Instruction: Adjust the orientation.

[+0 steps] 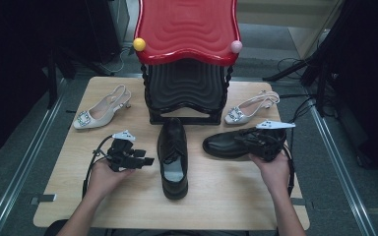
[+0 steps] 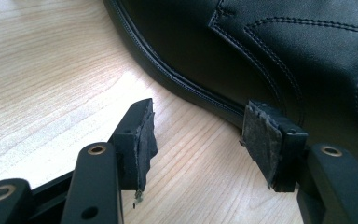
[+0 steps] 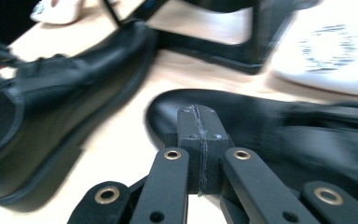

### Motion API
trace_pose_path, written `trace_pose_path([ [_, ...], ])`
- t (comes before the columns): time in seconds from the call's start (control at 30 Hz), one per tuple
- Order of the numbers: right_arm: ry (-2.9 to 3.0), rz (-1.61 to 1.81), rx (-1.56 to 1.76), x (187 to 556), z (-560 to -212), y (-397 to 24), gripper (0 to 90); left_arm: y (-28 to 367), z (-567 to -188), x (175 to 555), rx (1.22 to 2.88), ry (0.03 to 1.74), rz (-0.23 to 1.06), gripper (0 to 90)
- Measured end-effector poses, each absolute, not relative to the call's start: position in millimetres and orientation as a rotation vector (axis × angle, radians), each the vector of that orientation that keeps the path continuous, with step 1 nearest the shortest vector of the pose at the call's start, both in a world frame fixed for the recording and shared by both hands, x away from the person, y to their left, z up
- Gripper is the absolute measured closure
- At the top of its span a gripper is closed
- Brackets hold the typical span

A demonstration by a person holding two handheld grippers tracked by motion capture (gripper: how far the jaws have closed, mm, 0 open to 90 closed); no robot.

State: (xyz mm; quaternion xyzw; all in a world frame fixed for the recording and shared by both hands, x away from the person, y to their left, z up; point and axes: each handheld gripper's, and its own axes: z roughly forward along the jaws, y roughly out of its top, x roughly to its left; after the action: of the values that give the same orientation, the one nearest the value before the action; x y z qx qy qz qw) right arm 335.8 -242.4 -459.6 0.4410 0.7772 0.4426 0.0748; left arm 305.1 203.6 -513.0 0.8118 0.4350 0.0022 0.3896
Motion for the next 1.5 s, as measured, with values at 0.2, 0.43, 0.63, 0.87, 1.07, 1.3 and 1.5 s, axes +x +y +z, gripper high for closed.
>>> trace_pose_path([
  [0.2, 2.200, 1.325, 1.418, 340.6, -453.6, -289.2, 90.0, 204.0, -515.4, 301.6, 2.073, 1.102, 0.008, 43.2],
  [0.43, 2.126, 1.270, 1.455, 348.4, -449.0, -314.9, 90.0, 210.9, -515.6, 293.9, 2.061, 1.115, 0.030, 43.2],
  [0.63, 2.172, 1.175, 1.504, 365.0, -465.7, -320.0, 90.0, 217.2, -516.6, 286.1, 2.045, 1.144, 0.045, 43.2],
  [0.87, 2.263, 1.097, 1.480, 373.8, -477.3, -304.2, 90.0, 222.8, -515.7, 281.6, 2.046, 1.160, 0.083, 43.2],
  [1.07, 2.271, 1.116, 1.489, 373.3, -476.6, -304.3, 90.0, 227.4, -516.2, 282.4, 2.038, 1.173, 0.089, 43.2],
  [1.3, 2.321, 1.087, 1.444, 366.5, -474.4, -292.7, 90.0, 225.7, -515.7, 283.5, 2.034, 1.159, 0.095, 43.1],
  [1.5, 2.334, 1.057, 1.435, 360.3, -472.7, -287.4, 90.0, 222.7, -515.7, 286.6, 2.037, 1.148, 0.098, 43.1],
])
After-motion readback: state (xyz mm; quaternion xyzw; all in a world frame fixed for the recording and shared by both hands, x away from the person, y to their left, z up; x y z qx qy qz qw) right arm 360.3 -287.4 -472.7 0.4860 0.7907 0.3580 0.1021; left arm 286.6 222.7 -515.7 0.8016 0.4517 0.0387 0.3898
